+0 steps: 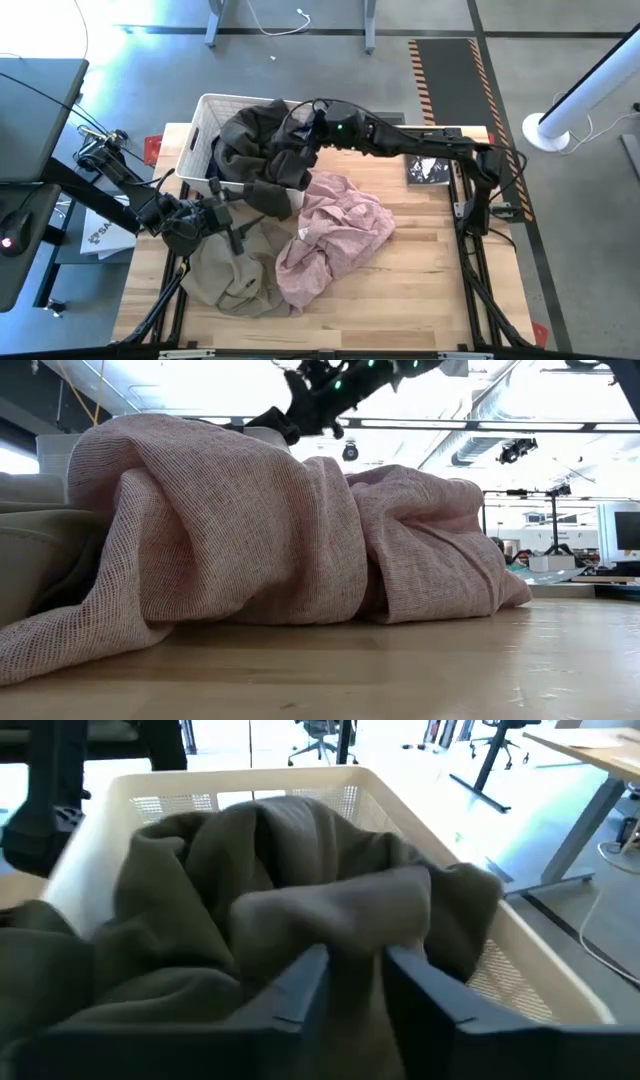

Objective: Sort clothes
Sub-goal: Put the black jacket into the laundry bin

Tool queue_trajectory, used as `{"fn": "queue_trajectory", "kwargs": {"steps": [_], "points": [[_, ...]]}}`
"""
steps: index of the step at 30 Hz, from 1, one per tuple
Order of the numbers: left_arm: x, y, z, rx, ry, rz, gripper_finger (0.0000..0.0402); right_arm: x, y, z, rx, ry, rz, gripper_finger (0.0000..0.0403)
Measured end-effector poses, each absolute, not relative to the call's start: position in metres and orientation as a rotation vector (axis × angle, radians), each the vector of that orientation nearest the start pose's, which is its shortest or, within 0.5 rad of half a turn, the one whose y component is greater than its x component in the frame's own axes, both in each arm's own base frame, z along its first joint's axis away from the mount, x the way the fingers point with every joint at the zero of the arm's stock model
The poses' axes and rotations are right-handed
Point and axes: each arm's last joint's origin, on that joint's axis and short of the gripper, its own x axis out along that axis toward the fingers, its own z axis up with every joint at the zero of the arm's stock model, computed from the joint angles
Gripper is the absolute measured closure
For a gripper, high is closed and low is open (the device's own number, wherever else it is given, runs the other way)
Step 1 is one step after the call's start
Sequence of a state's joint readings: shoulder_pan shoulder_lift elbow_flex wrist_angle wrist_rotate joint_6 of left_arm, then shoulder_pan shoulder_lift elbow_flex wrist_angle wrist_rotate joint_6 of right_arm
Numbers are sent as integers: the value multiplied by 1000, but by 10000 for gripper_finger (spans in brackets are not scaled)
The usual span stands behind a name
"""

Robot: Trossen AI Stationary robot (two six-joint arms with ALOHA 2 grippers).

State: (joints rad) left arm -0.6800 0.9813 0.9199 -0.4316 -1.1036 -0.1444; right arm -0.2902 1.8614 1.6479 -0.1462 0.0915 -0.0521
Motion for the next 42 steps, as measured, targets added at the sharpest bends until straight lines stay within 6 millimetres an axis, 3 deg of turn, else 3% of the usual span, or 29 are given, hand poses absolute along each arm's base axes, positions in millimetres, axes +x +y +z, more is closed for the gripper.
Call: {"fn": "queue_trajectory", "kwargs": {"steps": [3, 6, 9, 11, 17, 21, 25, 29, 35, 42], "points": [[165, -102, 327, 266, 331, 350, 140, 405, -122, 359, -12, 409, -361, 260], [156, -101, 335, 186, 422, 272, 140, 389, -101, 385, -31, 466, -325, 238], [144, -93, 343, -5, 523, 290, 141, 377, -67, 394, -95, 533, -266, 235], [137, -88, 337, -111, 614, 327, 144, 372, -44, 391, -134, 605, -255, 237], [126, -76, 282, -154, 827, 550, 162, 363, 17, 377, -225, 770, -327, 238], [123, -72, 239, -78, 868, 602, 176, 354, 52, 367, -255, 835, -373, 238], [120, -65, 203, 25, 796, 664, 192, 341, 78, 365, -303, 842, -447, 238], [121, -58, 183, 109, 630, 737, 207, 332, 96, 365, -352, 807, -518, 238], [147, -68, 184, 118, 481, 655, 231, 327, 109, 367, -415, 758, -569, 238], [187, -76, 225, 92, 240, 370, 256, 327, 109, 367, -440, 754, -583, 238]]}}
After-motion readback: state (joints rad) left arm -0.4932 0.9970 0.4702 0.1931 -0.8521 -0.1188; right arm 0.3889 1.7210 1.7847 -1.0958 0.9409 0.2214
